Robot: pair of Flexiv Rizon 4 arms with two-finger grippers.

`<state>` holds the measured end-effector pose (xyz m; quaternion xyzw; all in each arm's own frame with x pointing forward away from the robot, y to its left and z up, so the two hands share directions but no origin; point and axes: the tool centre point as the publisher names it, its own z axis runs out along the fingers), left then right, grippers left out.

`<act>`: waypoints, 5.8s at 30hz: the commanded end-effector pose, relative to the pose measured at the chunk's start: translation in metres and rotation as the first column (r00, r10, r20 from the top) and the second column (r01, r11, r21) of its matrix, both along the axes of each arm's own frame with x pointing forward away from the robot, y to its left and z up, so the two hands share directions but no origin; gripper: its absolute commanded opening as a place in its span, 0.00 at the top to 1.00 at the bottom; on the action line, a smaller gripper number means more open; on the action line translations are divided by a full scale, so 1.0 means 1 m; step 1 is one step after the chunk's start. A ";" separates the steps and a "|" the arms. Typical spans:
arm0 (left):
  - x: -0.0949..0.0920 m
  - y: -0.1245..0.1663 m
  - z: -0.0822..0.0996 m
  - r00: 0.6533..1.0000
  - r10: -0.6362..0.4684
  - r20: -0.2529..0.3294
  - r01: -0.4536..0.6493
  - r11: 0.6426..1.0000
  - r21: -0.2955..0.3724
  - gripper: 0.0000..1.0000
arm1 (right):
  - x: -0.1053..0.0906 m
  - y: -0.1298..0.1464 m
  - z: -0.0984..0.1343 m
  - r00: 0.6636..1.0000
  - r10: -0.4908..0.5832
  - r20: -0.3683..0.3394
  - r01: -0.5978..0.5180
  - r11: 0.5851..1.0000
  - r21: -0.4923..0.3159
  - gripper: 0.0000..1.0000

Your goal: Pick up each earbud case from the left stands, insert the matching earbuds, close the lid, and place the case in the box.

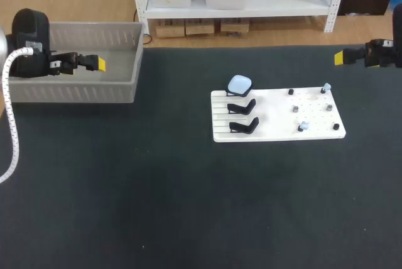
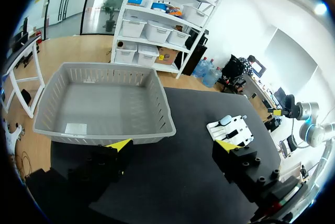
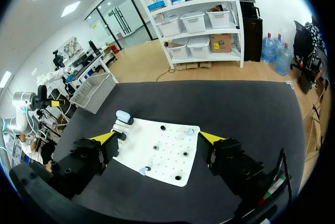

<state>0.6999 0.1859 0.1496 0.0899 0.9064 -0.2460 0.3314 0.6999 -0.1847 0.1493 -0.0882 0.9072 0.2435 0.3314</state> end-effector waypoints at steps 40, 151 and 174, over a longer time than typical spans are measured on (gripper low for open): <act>0.028 -0.054 0.001 0.656 -0.711 0.255 0.705 0.697 0.129 0.00 | 0.000 0.000 0.000 1.000 0.000 0.000 0.000 1.000 -0.001 0.00; 0.079 -0.239 -0.090 0.196 -0.877 0.439 0.935 0.302 0.186 0.00 | 0.000 0.000 0.000 1.000 0.000 0.000 0.000 1.000 -0.001 0.00; 0.068 -0.258 -0.106 0.237 -0.880 0.411 0.931 0.326 0.163 0.30 | 0.000 0.000 0.000 1.000 0.000 0.000 0.000 1.000 -0.001 0.00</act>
